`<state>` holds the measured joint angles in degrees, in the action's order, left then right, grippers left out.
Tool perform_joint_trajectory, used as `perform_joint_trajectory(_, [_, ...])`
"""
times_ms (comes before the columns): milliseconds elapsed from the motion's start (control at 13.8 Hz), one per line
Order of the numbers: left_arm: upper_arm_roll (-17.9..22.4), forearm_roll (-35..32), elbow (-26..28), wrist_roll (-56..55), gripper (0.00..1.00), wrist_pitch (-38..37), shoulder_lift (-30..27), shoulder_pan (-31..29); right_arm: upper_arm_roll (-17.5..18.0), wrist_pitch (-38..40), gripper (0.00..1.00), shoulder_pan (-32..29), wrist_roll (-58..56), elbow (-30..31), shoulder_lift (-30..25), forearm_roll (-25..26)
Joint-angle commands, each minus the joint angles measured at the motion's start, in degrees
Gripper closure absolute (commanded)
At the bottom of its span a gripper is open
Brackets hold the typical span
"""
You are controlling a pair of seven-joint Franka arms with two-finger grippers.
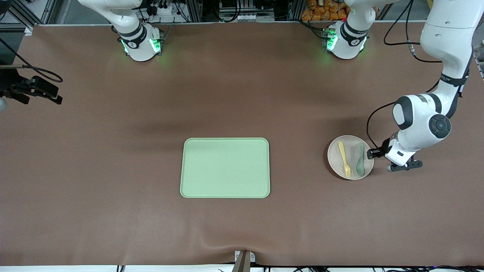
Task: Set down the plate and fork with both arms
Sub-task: 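Reach the left gripper to the white plate rim and grip it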
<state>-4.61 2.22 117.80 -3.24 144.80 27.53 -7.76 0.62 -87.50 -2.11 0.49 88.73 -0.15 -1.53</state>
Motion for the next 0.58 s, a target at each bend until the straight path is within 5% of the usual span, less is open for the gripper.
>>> perform_joint_trajectory(0, [-0.1, 0.9, -0.4, 0.0, 0.59, 0.2, 0.7, -0.3, -0.3, 0.7, 0.00, -0.1, -0.8, -0.1, -0.5, -0.9])
perform_joint_trajectory(289, [-0.1, 4.4, -0.5, -0.1, 0.97, 0.2, 0.9, 0.0, -0.3, 0.7, 0.00, -0.1, -0.8, -0.1, -0.5, -0.9])
perform_joint_trajectory(506, [-1.4, 4.8, -0.4, 0.2, 1.00, 0.1, 0.9, -0.5, -0.3, 0.8, 0.00, -0.1, -0.8, -0.1, -0.5, -0.9])
